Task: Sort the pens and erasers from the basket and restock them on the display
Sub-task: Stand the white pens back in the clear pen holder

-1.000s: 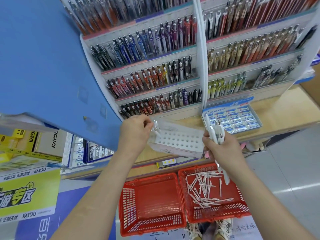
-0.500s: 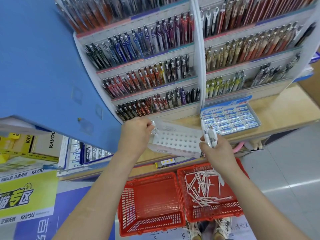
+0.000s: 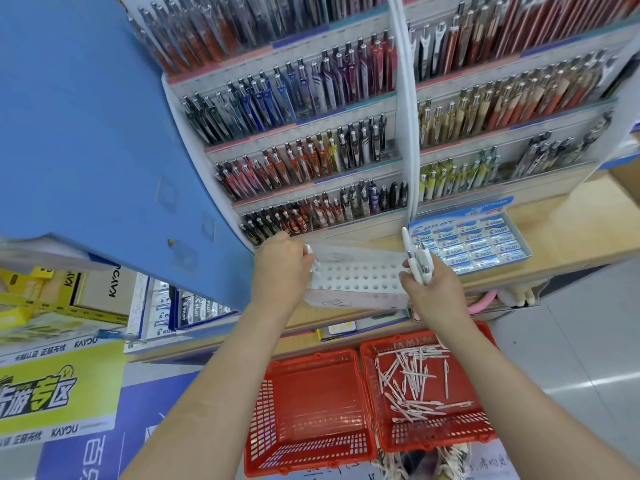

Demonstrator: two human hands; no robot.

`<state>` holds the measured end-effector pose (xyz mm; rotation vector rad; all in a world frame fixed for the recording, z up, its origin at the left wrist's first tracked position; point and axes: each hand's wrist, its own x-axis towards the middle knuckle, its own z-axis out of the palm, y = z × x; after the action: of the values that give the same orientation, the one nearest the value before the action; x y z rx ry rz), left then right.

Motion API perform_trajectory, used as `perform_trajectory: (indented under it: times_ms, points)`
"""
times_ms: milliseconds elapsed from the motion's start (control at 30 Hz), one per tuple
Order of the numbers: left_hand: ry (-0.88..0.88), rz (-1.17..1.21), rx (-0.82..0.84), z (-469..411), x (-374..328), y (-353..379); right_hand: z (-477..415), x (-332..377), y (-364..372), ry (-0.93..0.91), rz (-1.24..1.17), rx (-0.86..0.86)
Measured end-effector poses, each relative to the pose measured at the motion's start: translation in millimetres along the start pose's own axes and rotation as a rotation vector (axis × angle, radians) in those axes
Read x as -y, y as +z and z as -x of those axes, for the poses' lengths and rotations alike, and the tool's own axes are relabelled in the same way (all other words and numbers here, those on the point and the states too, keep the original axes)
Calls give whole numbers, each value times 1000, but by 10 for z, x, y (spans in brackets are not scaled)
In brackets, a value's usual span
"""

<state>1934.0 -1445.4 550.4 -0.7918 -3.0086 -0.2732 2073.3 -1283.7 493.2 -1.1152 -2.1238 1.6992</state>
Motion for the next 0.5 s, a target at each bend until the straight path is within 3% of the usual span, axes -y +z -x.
perform_trajectory:
  times_ms: [100,167,233,333,400,500]
  points:
    - [-27,17,-2,41,-11,-58,56,164,-138,-10,-59,22]
    - [-71,111,-47,93,-74,-159,121,337,-229,-22,-135,143]
    - [-149,420,-53,139,-221,-319,189,509,-295,-36,-176,321]
    - [-228,1007,215,192,-491,-555,289,701,-314,-79,-169,519]
    - [-185,1104,315,226,-574,-617,337,771,-296,-122,-141,570]
    - [-195,1182,252,237,-535,-651,368,810,-286,-165,-172,596]
